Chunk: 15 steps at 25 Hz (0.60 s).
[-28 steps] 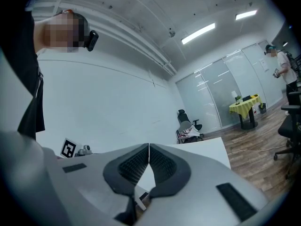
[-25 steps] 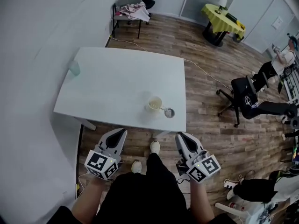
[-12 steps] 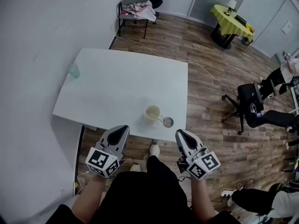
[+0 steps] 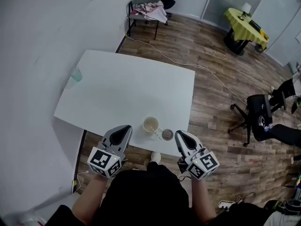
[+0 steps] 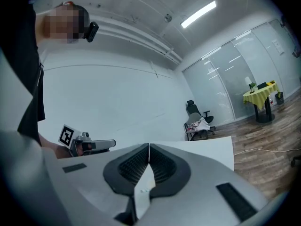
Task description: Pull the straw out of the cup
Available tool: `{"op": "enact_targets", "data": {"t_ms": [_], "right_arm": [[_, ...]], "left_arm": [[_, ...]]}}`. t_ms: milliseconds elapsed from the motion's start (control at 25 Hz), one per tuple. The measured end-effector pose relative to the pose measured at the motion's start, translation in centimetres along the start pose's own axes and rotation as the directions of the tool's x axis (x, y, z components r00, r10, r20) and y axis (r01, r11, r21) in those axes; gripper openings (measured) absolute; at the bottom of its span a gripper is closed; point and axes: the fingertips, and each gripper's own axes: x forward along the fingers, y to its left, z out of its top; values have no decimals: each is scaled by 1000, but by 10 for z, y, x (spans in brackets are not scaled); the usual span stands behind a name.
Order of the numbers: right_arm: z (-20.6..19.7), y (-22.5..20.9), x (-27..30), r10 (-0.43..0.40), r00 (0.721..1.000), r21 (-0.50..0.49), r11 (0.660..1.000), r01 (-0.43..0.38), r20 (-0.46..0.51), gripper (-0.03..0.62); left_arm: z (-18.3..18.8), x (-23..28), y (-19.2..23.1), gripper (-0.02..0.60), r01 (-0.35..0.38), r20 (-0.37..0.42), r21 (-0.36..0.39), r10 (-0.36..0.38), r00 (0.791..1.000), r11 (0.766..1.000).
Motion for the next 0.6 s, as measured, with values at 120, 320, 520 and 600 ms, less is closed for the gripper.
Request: {"op": "enact_targets", "data": {"t_ms": [120, 320, 520, 600], "right_arm": [[1, -13, 5, 32, 999, 8, 999, -32, -28, 21], [-4, -29, 17, 96, 992, -31, 995, -99, -87, 21], [-7, -43, 23, 149, 982, -33, 987, -154, -117, 21], [-10, -45, 25, 168, 978, -29, 984, -173, -126, 21]], "left_arm": [[4, 13, 0, 14, -26, -4, -3, 26, 1000, 1000], [-1, 29, 3, 14, -80, -11, -21, 80, 997, 997], [-3, 41, 2, 14, -125, -18, -29, 125, 992, 992], [-6, 42, 2, 14, -139, -21, -33, 139, 990, 990]]}}
